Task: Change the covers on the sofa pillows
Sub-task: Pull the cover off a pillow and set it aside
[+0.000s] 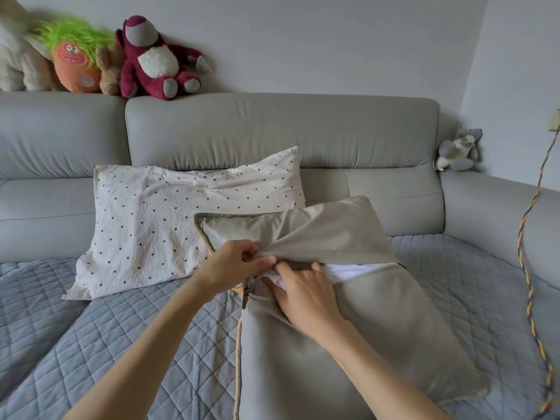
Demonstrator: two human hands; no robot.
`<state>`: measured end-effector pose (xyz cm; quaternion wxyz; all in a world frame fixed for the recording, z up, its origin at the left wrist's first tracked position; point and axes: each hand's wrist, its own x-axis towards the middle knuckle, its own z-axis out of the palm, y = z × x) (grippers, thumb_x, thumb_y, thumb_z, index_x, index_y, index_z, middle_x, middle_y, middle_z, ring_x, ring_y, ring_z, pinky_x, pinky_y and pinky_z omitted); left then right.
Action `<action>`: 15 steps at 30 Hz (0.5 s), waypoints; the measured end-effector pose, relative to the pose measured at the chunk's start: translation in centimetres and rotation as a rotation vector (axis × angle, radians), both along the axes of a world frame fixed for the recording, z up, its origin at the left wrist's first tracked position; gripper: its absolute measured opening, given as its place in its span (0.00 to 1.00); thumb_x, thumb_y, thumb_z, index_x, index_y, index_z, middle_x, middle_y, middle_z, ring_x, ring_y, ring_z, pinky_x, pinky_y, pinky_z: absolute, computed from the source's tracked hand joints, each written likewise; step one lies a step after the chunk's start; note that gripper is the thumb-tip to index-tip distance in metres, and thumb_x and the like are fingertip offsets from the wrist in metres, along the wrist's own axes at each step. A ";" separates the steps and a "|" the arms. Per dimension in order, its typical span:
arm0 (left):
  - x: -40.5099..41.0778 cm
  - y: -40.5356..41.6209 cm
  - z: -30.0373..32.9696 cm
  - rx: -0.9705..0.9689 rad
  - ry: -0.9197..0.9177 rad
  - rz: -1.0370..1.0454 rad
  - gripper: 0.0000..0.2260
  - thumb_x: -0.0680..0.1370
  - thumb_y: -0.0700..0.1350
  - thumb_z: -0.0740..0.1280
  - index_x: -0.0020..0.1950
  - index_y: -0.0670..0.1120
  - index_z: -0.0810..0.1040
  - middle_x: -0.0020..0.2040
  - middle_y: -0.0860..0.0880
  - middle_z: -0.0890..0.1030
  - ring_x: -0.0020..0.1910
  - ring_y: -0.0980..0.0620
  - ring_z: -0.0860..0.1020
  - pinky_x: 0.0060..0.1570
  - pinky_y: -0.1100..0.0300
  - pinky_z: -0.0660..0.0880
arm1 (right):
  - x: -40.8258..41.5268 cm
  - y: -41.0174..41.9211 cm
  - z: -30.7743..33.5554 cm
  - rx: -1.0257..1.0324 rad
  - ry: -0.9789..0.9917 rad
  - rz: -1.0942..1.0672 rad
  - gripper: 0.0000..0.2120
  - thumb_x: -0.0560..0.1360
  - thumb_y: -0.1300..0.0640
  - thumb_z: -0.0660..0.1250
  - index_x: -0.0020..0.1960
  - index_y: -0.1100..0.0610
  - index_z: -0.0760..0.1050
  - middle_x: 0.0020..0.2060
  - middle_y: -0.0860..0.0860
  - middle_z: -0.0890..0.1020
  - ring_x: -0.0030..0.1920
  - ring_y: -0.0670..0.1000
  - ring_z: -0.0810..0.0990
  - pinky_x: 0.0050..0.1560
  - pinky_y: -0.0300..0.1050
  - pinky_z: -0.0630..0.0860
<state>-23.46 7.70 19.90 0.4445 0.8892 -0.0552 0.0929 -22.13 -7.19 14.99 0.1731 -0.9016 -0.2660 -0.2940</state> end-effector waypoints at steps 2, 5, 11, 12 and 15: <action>0.2 -0.7 -0.7 0.157 -0.116 0.178 0.15 0.75 0.54 0.67 0.34 0.47 0.73 0.29 0.50 0.74 0.31 0.50 0.72 0.32 0.60 0.65 | -0.6 -0.1 0.0 0.029 -0.080 -0.014 0.11 0.70 0.48 0.57 0.35 0.51 0.73 0.20 0.50 0.76 0.23 0.52 0.75 0.34 0.42 0.58; 0.2 -2.0 -1.6 0.233 -0.227 0.382 0.17 0.77 0.58 0.62 0.34 0.49 0.68 0.33 0.49 0.76 0.40 0.42 0.76 0.35 0.56 0.66 | -1.6 -0.9 0.6 0.057 -0.211 0.010 0.13 0.71 0.50 0.57 0.29 0.54 0.67 0.16 0.50 0.70 0.20 0.53 0.68 0.35 0.43 0.47; 1.2 -2.2 -2.3 0.310 -0.234 0.555 0.20 0.79 0.58 0.57 0.50 0.41 0.74 0.48 0.40 0.81 0.47 0.38 0.77 0.38 0.53 0.67 | -3.5 -2.6 0.5 0.048 -0.138 0.106 0.16 0.74 0.48 0.57 0.30 0.53 0.61 0.16 0.50 0.61 0.19 0.54 0.60 0.28 0.38 0.51; 1.6 -1.9 -2.3 0.325 -0.207 0.566 0.20 0.79 0.58 0.57 0.52 0.41 0.74 0.49 0.39 0.80 0.48 0.37 0.77 0.38 0.53 0.67 | -3.9 -2.9 0.4 0.068 -0.125 0.132 0.16 0.74 0.48 0.57 0.31 0.53 0.59 0.18 0.49 0.57 0.20 0.54 0.58 0.27 0.38 0.51; 2.5 -0.6 -2.5 0.345 -0.159 0.580 0.21 0.79 0.58 0.57 0.52 0.41 0.75 0.49 0.40 0.81 0.48 0.38 0.78 0.39 0.53 0.69 | -5.0 -4.0 0.5 0.062 -0.126 0.165 0.15 0.74 0.49 0.57 0.33 0.51 0.57 0.22 0.45 0.53 0.21 0.51 0.55 0.26 0.38 0.51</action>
